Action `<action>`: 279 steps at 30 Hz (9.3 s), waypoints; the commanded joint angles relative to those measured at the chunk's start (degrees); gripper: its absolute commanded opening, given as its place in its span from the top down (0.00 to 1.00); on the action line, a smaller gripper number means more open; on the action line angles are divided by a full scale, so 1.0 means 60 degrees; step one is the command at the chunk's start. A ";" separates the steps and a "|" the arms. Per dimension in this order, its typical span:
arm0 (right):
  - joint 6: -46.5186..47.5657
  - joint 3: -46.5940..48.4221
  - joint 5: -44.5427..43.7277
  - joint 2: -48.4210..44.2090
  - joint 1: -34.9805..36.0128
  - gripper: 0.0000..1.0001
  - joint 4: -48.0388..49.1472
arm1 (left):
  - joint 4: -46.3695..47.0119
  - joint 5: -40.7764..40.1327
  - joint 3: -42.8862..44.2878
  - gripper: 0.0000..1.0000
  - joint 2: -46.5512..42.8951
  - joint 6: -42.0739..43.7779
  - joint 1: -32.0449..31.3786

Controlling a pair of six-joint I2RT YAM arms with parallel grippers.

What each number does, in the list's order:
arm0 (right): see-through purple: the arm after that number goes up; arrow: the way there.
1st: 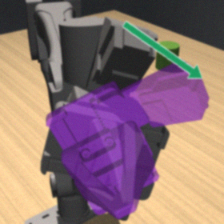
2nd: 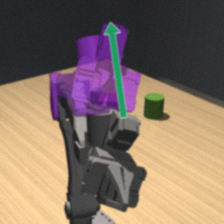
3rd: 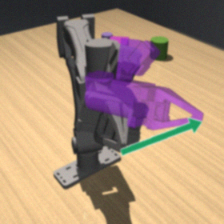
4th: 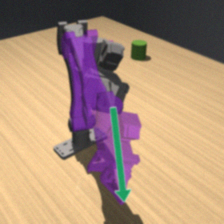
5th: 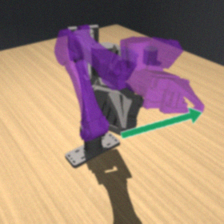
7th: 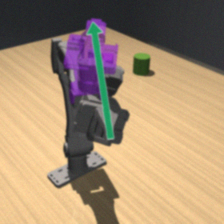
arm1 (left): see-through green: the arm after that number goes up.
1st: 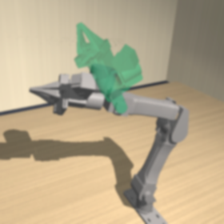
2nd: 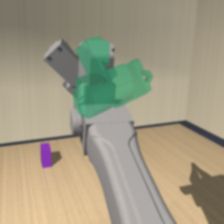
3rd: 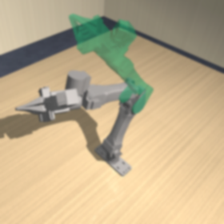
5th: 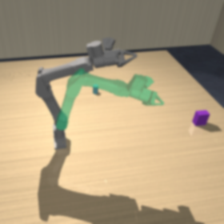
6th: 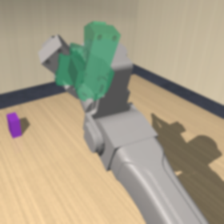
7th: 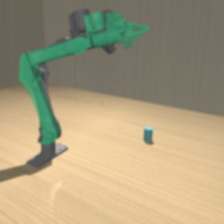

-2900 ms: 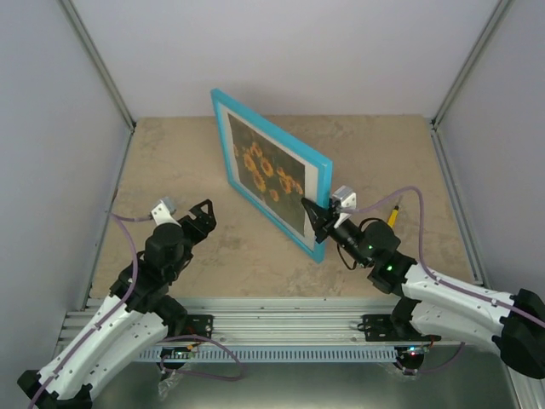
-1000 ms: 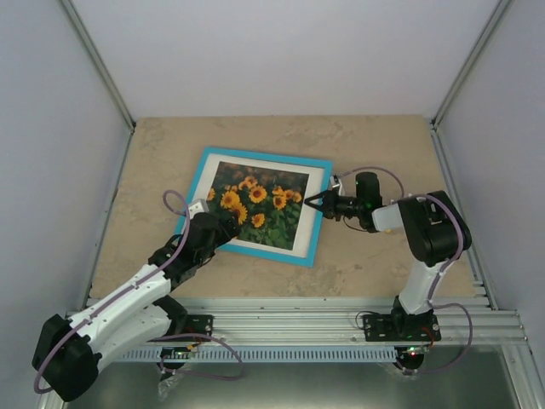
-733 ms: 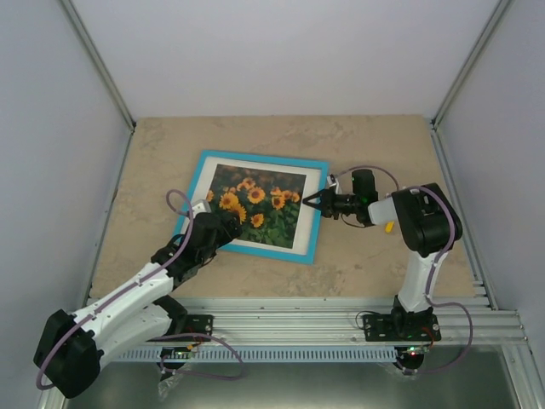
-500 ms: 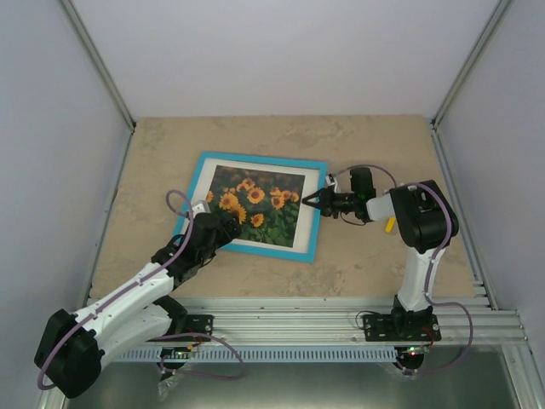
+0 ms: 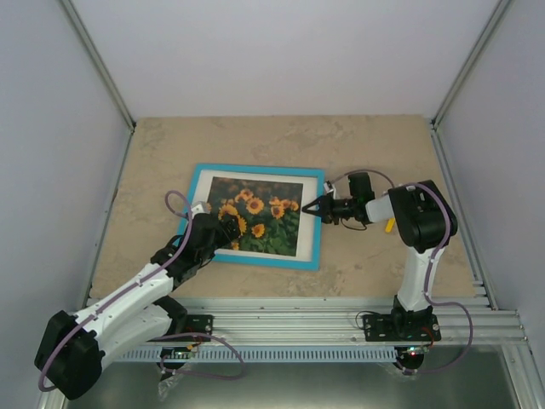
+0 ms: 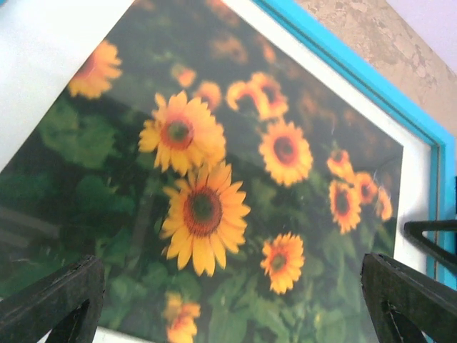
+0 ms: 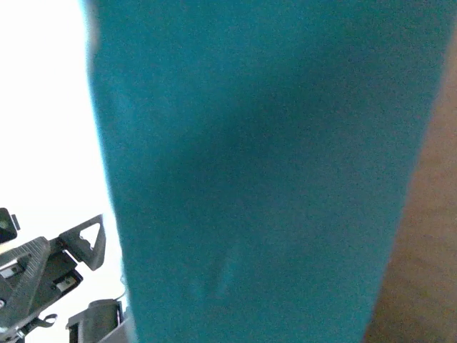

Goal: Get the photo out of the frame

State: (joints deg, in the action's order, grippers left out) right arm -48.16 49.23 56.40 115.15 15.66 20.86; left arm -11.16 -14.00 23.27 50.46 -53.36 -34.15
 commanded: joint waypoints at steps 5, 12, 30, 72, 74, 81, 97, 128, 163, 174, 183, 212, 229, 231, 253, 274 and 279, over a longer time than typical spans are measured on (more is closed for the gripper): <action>0.1585 -0.1173 -0.0490 -0.0471 0.0625 0.99 0.0266 | 0.0019 0.0064 0.0048 0.01 -0.0169 0.0135 0.0056; 0.1181 -0.1853 -0.0790 -0.0946 0.1238 0.93 0.0677 | 0.0170 0.0291 0.0021 0.01 -0.0006 0.0123 0.0064; 0.1997 -0.2482 -0.3296 -0.2559 0.1612 0.49 -0.1152 | 0.0127 0.0249 0.0073 0.01 -0.0001 0.0187 0.0052; 0.3376 -0.1955 -1.0397 -0.5331 0.4622 0.34 -0.4584 | -0.5547 -0.0888 0.4924 0.00 0.4075 0.3170 0.2766; 0.3393 -0.2000 -1.0405 -0.5337 0.4639 0.35 -0.4541 | -0.5497 -0.0595 0.5024 0.01 0.4355 0.3480 0.3307; 0.3410 -0.2125 -1.0470 -0.5515 0.4714 0.40 -0.4476 | -0.5339 -0.0009 0.5233 0.02 0.5497 0.4240 0.4480; 0.3402 -0.2009 -1.0416 -0.4914 0.4846 0.51 -0.4499 | -0.4813 0.1404 0.5047 0.10 0.7327 0.4958 0.5384; 0.3730 -0.2844 -1.0627 -0.6245 0.2548 0.68 -0.5778 | -0.4413 0.3110 0.4483 0.26 0.6181 0.4446 0.3906; 0.3780 -0.2599 -1.0512 -0.5664 0.2167 0.74 -0.5674 | -0.4857 0.1658 0.4703 0.66 0.6910 0.4071 0.2821; 0.3834 -0.2425 -1.0474 -0.6073 0.2180 0.89 -0.6062 | -0.4975 0.1691 0.4754 0.91 0.6584 0.4045 0.2792; 0.3912 -0.2068 -1.0350 -0.6572 0.2210 0.96 -0.6604 | -0.5307 0.1785 0.4935 0.99 0.5941 0.4022 0.2762; 0.3502 -0.1914 -0.9214 -0.6794 0.2979 1.00 -0.6079 | -0.4831 0.1218 0.4798 0.78 0.7044 0.3640 0.2381; 0.3084 -0.2328 -0.8935 -0.7395 0.2720 0.99 -0.5615 | -0.4913 0.1164 0.4765 0.65 0.7152 0.3607 0.2293; 0.3016 -0.2418 -0.8749 -0.7554 0.2650 0.99 -0.5507 | -0.4955 0.1134 0.4776 0.66 0.7099 0.3607 0.2293; 0.2779 -0.2970 -0.7299 -0.7011 0.2176 0.99 -0.4299 | -0.5449 0.1275 0.5196 0.88 0.5943 0.3533 0.2301; 0.2244 -0.3244 -0.7712 -0.7027 0.1966 1.00 -0.3725 | -0.4847 0.1216 0.4800 0.52 0.7048 0.3442 0.2293; 0.2231 -0.3219 -0.7633 -0.7270 0.1743 1.00 -0.3718 | -0.4903 0.1231 0.4870 0.45 0.7019 0.3430 0.2293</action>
State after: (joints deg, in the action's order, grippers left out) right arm -31.73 29.17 2.46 74.26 26.50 -7.40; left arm -43.68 -9.34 51.68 92.18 -32.03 -19.70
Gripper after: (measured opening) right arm 0.225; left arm 0.533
